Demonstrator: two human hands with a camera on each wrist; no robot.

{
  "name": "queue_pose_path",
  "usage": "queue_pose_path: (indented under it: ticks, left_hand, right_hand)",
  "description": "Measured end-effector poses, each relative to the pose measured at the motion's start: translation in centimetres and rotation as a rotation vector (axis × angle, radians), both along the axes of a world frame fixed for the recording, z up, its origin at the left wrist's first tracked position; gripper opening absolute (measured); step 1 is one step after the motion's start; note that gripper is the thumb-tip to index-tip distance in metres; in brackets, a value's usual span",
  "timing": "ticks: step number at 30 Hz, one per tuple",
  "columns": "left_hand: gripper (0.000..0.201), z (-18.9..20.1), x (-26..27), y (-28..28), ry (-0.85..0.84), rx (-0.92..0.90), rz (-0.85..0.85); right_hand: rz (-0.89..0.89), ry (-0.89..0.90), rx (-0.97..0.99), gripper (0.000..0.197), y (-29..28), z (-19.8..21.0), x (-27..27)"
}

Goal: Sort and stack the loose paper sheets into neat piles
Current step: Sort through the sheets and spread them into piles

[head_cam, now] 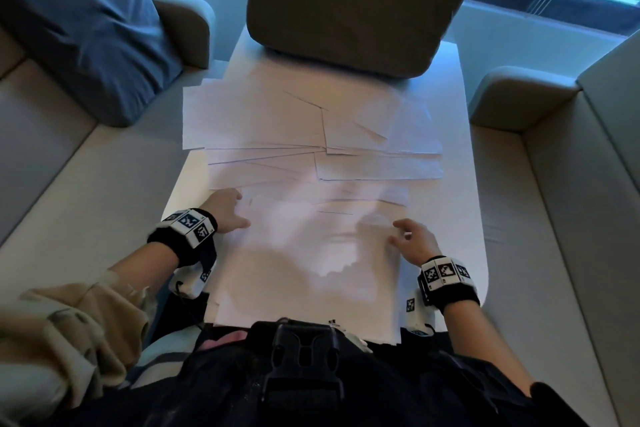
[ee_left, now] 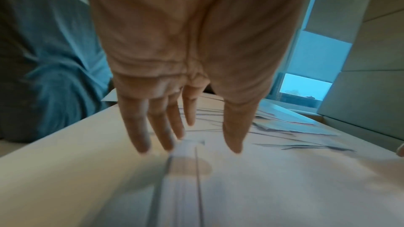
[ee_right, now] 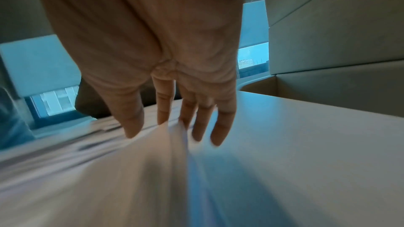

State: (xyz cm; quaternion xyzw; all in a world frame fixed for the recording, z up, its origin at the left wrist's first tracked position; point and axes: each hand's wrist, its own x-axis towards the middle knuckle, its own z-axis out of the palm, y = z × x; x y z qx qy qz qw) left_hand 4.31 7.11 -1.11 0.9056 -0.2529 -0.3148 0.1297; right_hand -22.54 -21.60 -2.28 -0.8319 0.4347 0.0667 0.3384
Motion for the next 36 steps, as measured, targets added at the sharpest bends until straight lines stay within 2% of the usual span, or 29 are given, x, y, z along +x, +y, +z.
queue_pose_path:
  ticks: [3,7,10,18,23,29,31,34,36]
  left_hand:
    - [0.057,0.6,0.2,-2.9,-0.054,-0.077,-0.081]
    - [0.048,1.1,-0.1,-8.5,-0.097,-0.071,-0.277]
    - [0.044,1.3,-0.5,-12.8,-0.109,-0.083,-0.348]
    - [0.041,0.5,0.7,-20.6,-0.205,-0.068,-0.419]
    - [0.041,-0.5,1.8,-23.9,-0.243,-0.056,-0.364]
    - [0.058,-1.7,2.6,-26.3,-0.191,-0.147,-0.091]
    - [0.053,-2.0,2.9,-26.8,-0.189,-0.245,-0.019]
    - [0.034,-2.3,2.8,-27.0,-0.218,-0.364,0.018]
    - [0.03,-2.0,2.3,-27.0,-0.228,-0.455,0.029]
  right_hand:
    - [0.014,0.144,-0.109,0.05,-1.2,-1.2,-1.2]
    - [0.02,0.378,-0.147,0.065,-2.1,-2.5,-2.8]
    - [-0.007,0.381,-0.106,0.073,-1.6,-3.2,-4.0]
    - [0.014,0.355,-0.078,0.074,-1.5,-3.6,-5.9]
    - [0.038,0.346,-0.085,0.075,-1.3,-3.8,-6.6]
    - [0.046,0.335,-0.06,0.077,-1.6,-3.9,-6.9]
    - [0.049,0.34,-0.057,0.077,-1.6,-3.9,-6.8]
    - [0.049,0.336,-0.057,0.077,-1.5,-4.0,-6.8]
    - [0.046,0.329,-0.057,0.077,-1.5,-4.0,-6.8]
